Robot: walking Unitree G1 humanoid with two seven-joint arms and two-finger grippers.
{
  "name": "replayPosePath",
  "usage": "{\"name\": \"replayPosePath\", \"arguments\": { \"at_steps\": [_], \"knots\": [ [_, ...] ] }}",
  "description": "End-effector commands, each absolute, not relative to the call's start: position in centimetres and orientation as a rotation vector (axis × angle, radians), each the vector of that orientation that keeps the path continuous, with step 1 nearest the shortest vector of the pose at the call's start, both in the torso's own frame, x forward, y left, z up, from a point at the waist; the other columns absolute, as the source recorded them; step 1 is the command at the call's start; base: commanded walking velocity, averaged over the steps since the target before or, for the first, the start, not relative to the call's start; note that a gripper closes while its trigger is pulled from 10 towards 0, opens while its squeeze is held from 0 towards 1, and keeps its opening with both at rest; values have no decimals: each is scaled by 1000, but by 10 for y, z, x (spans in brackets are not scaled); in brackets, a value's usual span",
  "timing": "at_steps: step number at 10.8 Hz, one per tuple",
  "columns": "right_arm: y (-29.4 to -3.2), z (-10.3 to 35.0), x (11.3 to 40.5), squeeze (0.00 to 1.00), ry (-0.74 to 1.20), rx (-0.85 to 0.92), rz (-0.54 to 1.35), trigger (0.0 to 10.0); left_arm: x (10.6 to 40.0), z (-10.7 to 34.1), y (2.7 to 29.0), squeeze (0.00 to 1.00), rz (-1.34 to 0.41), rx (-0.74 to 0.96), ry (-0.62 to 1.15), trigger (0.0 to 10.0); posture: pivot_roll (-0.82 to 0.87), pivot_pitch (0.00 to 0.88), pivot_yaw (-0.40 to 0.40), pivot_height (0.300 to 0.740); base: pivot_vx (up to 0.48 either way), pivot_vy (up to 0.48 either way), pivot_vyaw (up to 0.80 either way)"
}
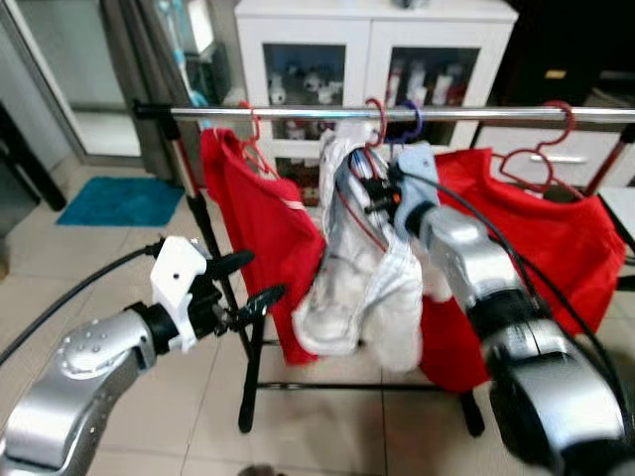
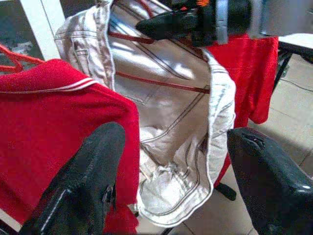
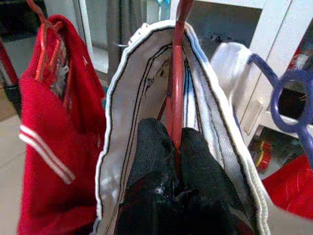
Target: Hang hanger
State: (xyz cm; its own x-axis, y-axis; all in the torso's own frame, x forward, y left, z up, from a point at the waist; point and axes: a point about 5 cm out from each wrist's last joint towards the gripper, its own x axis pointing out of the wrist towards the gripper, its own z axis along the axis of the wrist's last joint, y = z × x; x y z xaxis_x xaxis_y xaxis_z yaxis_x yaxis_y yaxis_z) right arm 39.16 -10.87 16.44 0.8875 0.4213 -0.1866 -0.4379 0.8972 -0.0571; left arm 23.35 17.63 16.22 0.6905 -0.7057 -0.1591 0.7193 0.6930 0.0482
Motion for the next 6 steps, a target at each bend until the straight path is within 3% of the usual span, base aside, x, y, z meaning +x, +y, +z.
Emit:
{"name": "replayPosePath", "arguments": {
  "at_steps": [1,6],
  "knots": [
    [-103,185,400,0,101,-85,438,10000,231,166,179,0,-799,120,138,10000,184,0,56,740,0,0,0],
    [-73,190,409,0,218,-73,428,10000,213,167,185,0,-781,120,178,10000,233,0,15,740,0,0,0]
  ]
}}
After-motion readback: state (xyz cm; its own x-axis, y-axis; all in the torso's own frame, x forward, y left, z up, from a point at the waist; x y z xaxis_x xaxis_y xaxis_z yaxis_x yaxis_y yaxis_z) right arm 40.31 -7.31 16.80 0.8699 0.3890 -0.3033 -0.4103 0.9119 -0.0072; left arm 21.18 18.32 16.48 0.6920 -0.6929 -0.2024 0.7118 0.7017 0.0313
